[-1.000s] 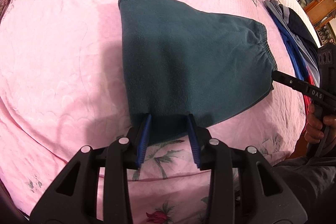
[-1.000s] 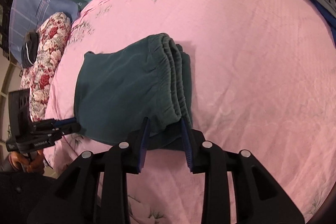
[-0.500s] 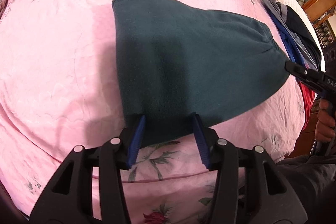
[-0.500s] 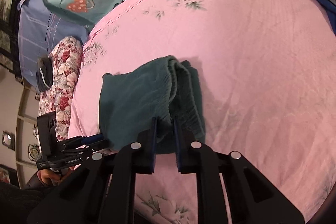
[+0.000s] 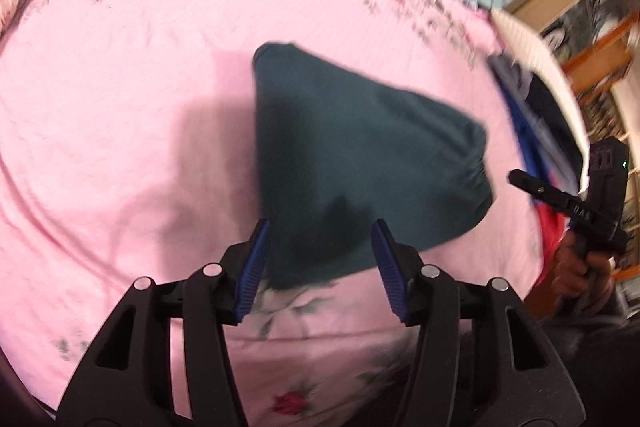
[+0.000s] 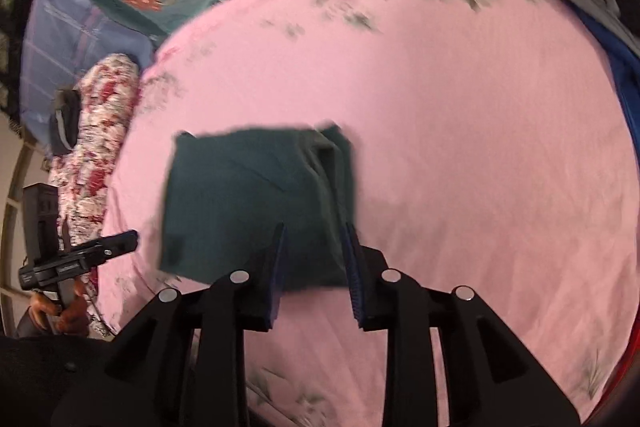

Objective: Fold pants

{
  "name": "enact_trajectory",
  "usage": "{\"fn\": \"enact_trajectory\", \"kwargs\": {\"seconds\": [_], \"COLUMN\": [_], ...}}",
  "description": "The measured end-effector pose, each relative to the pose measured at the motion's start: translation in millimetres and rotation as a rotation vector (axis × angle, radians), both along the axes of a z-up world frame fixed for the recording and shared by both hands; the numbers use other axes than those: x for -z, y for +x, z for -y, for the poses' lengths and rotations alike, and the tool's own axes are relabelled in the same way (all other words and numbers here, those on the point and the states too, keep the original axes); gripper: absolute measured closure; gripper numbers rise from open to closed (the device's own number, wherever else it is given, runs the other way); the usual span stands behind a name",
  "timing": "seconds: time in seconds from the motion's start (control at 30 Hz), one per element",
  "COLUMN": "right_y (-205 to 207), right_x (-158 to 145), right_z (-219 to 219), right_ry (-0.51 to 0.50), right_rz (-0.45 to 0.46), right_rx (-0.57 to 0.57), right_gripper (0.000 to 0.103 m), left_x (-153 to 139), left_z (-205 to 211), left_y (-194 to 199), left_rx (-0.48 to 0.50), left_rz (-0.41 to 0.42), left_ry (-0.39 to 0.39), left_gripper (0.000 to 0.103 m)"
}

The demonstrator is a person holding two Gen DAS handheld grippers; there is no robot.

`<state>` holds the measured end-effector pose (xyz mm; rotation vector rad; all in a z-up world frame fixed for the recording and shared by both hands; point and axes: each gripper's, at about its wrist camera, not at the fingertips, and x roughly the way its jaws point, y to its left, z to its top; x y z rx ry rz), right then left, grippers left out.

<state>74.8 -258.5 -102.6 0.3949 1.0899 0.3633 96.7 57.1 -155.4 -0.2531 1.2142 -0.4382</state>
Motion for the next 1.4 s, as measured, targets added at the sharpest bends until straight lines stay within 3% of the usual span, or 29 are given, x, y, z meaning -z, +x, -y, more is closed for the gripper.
{"fn": "enact_trajectory", "kwargs": {"seconds": [0.13, 0.23, 0.27, 0.37, 0.5, 0.57, 0.7, 0.83, 0.97, 1.0, 1.03, 1.1, 1.4], "right_y": [31, 54, 59, 61, 55, 49, 36, 14, -7, -11, -16, -22, -29], "right_x": [3, 28, 43, 65, 41, 28, 13, -1, -3, -1, 2, 7, 24], "right_z": [-22, -18, -10, 14, 7, 2, -8, -44, -110, -122, -140, -166, -205], "right_ry": [0.049, 0.025, 0.014, 0.153, 0.137, 0.106, 0.04, -0.067, -0.202, -0.223, -0.249, -0.287, -0.34], "right_rz": [0.043, -0.022, -0.059, -0.125, -0.102, -0.067, -0.024, 0.069, 0.142, 0.149, 0.162, 0.183, 0.164], "right_rx": [-0.082, -0.031, 0.008, 0.096, 0.07, 0.042, -0.007, -0.157, -0.401, -0.444, -0.501, -0.577, -0.739], "right_gripper": [0.075, 0.073, 0.077, 0.093, 0.084, 0.075, 0.074, 0.074, 0.072, 0.072, 0.072, 0.072, 0.061], "left_x": [8, 28, 39, 43, 25, 17, 22, 29, 27, 26, 27, 25, 21], "left_z": [27, 36, 33, 22, 3, -17, -50, -56, -57, -57, -56, -57, -74], "left_y": [2, 3, 3, -1, -7, -5, -3, -2, 1, 2, 3, 1, -16], "left_rx": [0.069, 0.1, 0.091, 0.076, 0.016, -0.047, -0.153, -0.164, -0.18, -0.186, -0.197, -0.229, -0.273], "left_rz": [0.004, -0.05, -0.074, -0.07, -0.04, -0.035, -0.095, -0.133, -0.137, -0.141, -0.147, -0.139, -0.122], "left_ry": [-0.015, 0.029, 0.046, 0.015, 0.059, 0.044, -0.035, -0.1, -0.118, -0.113, -0.102, -0.084, -0.079], "left_gripper": [0.052, 0.052, 0.051, 0.051, 0.047, 0.043, 0.042, 0.043, 0.042, 0.039, 0.029, 0.025, 0.018]}}
